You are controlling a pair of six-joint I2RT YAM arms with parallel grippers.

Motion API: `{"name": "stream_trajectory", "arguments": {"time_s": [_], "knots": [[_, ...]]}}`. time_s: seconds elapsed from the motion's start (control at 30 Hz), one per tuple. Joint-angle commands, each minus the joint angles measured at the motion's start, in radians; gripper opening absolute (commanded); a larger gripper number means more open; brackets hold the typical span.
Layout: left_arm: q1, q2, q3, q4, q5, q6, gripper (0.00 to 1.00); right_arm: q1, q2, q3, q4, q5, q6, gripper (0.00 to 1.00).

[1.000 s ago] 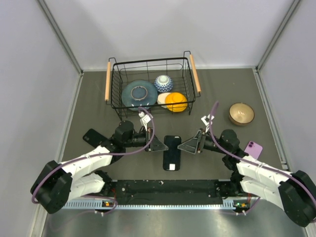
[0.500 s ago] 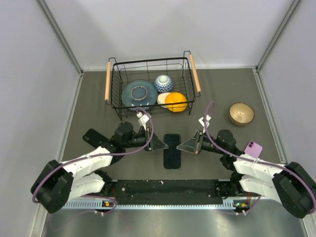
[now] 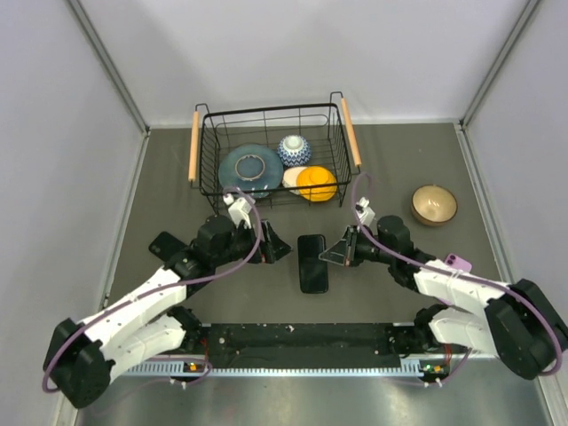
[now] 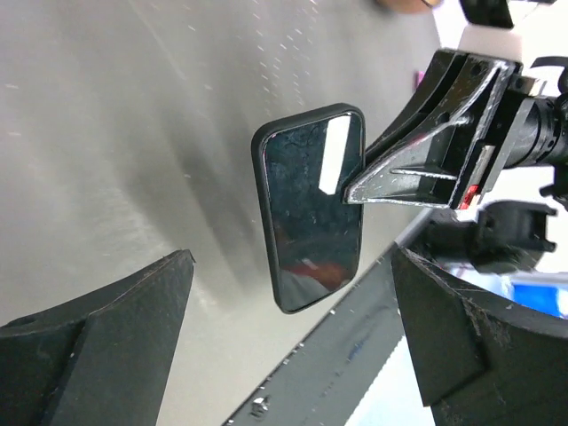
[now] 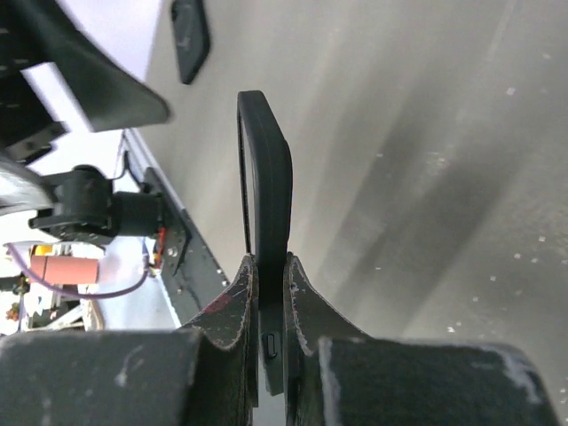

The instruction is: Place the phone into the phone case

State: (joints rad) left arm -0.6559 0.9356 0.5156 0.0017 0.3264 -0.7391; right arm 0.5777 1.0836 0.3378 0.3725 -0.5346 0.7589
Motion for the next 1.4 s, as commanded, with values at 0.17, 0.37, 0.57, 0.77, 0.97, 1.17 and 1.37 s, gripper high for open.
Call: {"name": "stream_trajectory", "arguments": {"time_s": [0.17, 0.37, 0.57, 0.77, 0.97, 1.17, 1.37], "knots": [[0.004, -0.179, -0.009, -0.183, -0.227, 0.089, 0.99, -0.033, 0.228, 0.125, 0.052, -0.016, -0.056, 0.04], [0.004, -0.208, -0.025, -0.209, -0.240, 0.095, 0.99, -0.067, 0.358, 0.165, 0.046, -0.019, -0.104, 0.19], [0.004, -0.205, -0.023, -0.207, -0.239, 0.089, 0.99, -0.075, 0.374, 0.191, -0.046, 0.019, -0.132, 0.36], [0.006, -0.208, -0.020, -0.216, -0.253, 0.101, 0.99, -0.073, 0.242, 0.210, -0.305, 0.137, -0.178, 0.43], [0.006, -0.222, -0.015, -0.244, -0.305, 0.101, 0.99, -0.053, 0.079, 0.167, -0.406, 0.142, -0.167, 0.10], [0.010, -0.222, 0.000, -0.296, -0.404, 0.089, 0.99, 0.030, 0.018, 0.127, -0.449, 0.154, -0.115, 0.00], [0.025, -0.221, 0.018, -0.362, -0.487, 0.049, 0.99, 0.114, 0.073, 0.113, -0.440, 0.169, -0.070, 0.00]]}}
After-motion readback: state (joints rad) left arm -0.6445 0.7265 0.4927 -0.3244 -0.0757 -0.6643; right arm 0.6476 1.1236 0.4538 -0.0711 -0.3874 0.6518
